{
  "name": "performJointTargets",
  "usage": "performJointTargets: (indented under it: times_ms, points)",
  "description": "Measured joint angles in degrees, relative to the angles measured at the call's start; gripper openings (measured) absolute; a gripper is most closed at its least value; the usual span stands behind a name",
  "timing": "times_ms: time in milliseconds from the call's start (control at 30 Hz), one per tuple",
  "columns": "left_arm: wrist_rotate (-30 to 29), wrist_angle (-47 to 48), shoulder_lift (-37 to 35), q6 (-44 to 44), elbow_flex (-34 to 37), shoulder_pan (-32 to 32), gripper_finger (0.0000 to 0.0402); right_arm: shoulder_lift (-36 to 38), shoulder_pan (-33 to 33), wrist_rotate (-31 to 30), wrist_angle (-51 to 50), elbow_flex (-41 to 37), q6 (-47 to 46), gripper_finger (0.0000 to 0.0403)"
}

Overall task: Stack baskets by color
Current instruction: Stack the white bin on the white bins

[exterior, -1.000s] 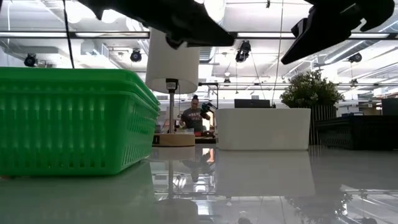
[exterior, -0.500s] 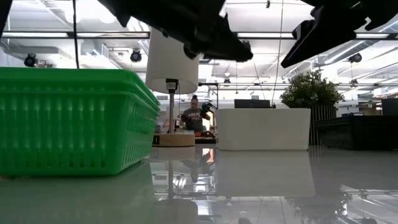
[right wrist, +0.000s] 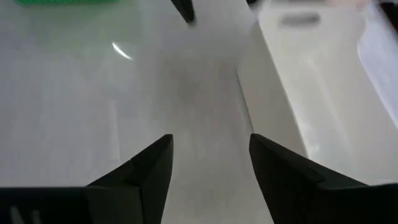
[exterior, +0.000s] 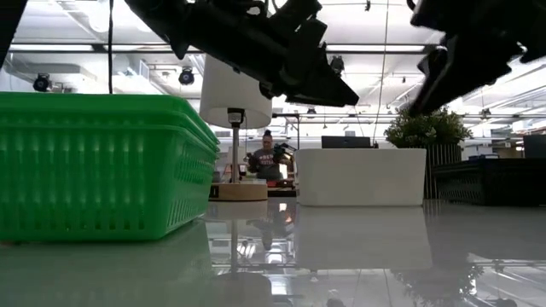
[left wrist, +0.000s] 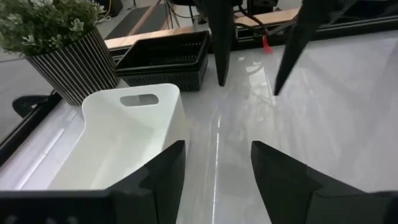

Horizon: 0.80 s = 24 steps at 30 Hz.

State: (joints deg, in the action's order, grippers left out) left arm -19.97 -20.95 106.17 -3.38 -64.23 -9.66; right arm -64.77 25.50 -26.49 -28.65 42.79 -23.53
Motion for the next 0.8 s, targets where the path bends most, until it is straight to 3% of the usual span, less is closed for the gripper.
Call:
performJointTargets:
  times_ms: [267, 800]
  points:
    - [-0.1, -1.0, -0.1, 0.0, 0.0, 0.0, 0.0169, 0.0, 0.0, 0.0, -9.7, -0.1, -9.6, 0.0206]
    - [0.0, -1.0, -3.9, 0.1, 0.6, -5.8, 0.0169, 0.0, 0.0, 0.4, -12.0, 0.0, -8.4, 0.0201]
